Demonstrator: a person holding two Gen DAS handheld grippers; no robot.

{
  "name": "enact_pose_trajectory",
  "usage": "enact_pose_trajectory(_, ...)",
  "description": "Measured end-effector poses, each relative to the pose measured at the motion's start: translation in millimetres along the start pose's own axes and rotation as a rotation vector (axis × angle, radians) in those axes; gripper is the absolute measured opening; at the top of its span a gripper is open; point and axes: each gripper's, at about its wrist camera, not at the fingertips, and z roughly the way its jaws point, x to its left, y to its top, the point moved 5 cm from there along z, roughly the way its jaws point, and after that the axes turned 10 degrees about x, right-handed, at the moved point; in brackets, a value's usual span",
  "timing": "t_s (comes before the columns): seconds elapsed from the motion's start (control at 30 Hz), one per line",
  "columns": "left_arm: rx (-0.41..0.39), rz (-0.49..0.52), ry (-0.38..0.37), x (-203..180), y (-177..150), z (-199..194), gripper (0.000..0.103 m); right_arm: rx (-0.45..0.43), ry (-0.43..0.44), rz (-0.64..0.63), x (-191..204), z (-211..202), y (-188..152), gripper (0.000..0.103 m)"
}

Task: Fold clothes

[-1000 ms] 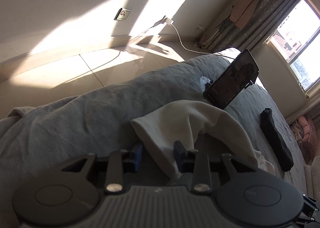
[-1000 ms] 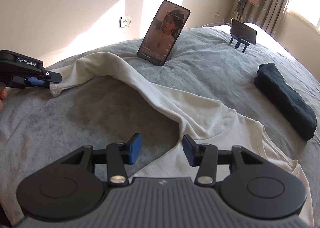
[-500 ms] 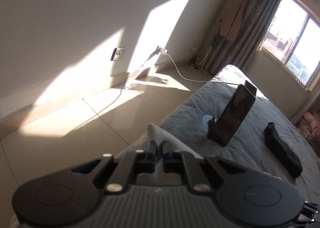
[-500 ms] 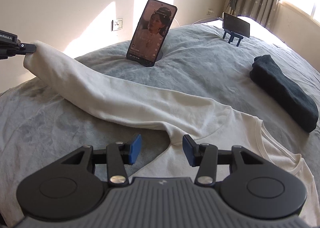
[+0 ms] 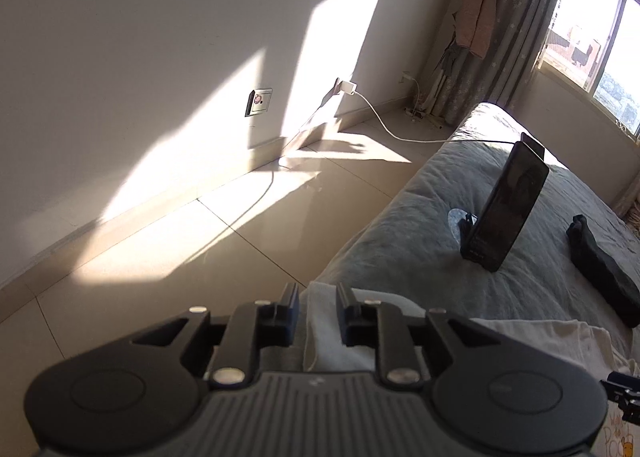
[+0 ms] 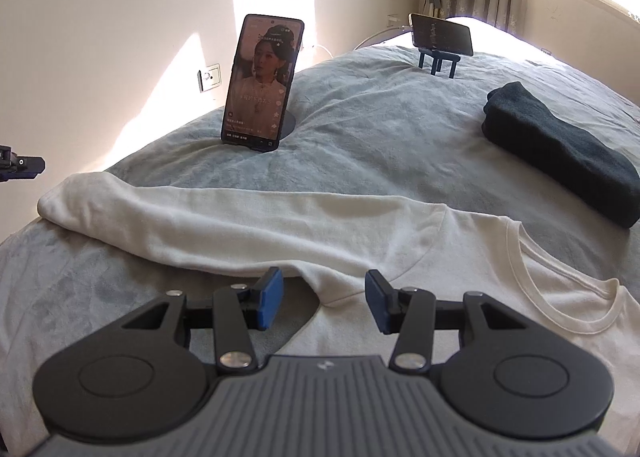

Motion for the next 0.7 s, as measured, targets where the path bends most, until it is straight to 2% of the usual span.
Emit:
enact_pose_trajectory(0.13,0.013,0.067,-0.061,-31.9,-2.9,7.5,0.022,-0.003,0.027,0.056,-3.7,12.9,5.7,0.047)
enact_pose_trajectory(0.23,0.031,0.088,-0.058,-42.6,-2.0,18.2,0.023,-0.012,0.034,0.035,2.9,22.0,14.0,0.043)
enact_pose_trajectory(0.27,0.027,0.087,-0.041,-41.5,-0.3,20.4,0.026,-0.023,0.038,0.016,6.3,24.7,18.8,0.043)
enact_pose_trajectory(0.3,0.023,0.085,-0.024,-40.3,1.5,22.6,0.036,-0.032,0.043,-0.004,10.0,27.5,23.9,0.043)
enact_pose_trajectory(0.33,0.021,0.084,0.002,-36.5,2.5,24.2,0.046,-0.035,0.053,-0.031,14.6,31.0,30.1,0.043)
enact_pose_trajectory(0.57,0.091,0.009,0.093,14.9,0.1,46.3,0.047,0.015,0.144,-0.258,53.9,64.8,60.8,0.043)
enact_pose_trajectory(0.6,0.102,-0.006,0.084,20.0,-0.4,49.3,0.047,0.027,0.15,-0.288,59.6,70.3,63.7,0.043)
enact_pose_trajectory(0.7,0.144,-0.058,-0.006,27.2,-1.9,60.8,0.045,0.065,0.149,-0.364,75.3,86.0,72.1,0.043)
